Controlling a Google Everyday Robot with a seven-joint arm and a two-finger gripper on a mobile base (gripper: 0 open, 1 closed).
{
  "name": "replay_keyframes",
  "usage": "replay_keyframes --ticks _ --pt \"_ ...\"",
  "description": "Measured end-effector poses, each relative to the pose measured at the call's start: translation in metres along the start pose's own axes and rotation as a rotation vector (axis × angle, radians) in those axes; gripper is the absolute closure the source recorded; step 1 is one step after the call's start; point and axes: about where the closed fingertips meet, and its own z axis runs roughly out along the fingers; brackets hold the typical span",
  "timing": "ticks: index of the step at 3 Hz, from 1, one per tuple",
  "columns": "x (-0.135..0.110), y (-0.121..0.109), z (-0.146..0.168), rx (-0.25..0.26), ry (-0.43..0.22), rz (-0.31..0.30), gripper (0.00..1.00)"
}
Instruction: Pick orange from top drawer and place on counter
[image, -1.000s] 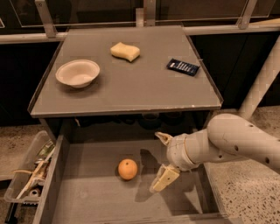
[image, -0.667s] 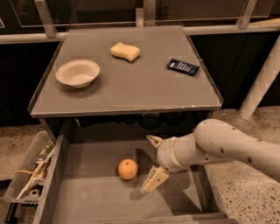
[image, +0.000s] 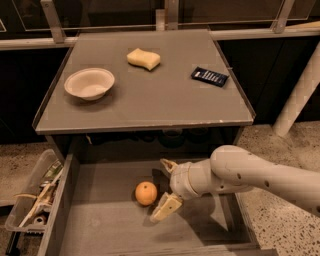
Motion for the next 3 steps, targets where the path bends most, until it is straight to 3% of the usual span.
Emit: replay_keyframes --ticks 2,3 --pt "0.001 -0.002 0.028 -0.018 -0.054 0.058 0.00" --pt "0.001 -0.002 0.028 -0.019 -0.054 0.059 0.18"
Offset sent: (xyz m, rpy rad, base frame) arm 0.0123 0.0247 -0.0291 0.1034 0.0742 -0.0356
